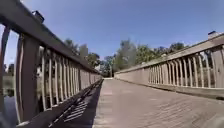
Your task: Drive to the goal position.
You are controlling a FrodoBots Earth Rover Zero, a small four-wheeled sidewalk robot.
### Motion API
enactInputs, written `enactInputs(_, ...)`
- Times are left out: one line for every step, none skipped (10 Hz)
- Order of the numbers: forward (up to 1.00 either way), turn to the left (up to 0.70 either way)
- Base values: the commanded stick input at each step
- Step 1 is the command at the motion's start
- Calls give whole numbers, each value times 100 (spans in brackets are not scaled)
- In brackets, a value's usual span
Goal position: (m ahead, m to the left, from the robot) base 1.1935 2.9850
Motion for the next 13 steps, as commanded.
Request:
enactInputs(45, 2)
enactInputs(45, 2)
enactInputs(45, 2)
enactInputs(45, 2)
enactInputs(45, 2)
enactInputs(45, 2)
enactInputs(45, 2)
enactInputs(45, 2)
enactInputs(45, 2)
enactInputs(45, 2)
enactInputs(45, 2)
enactInputs(45, 2)
enactInputs(45, 2)
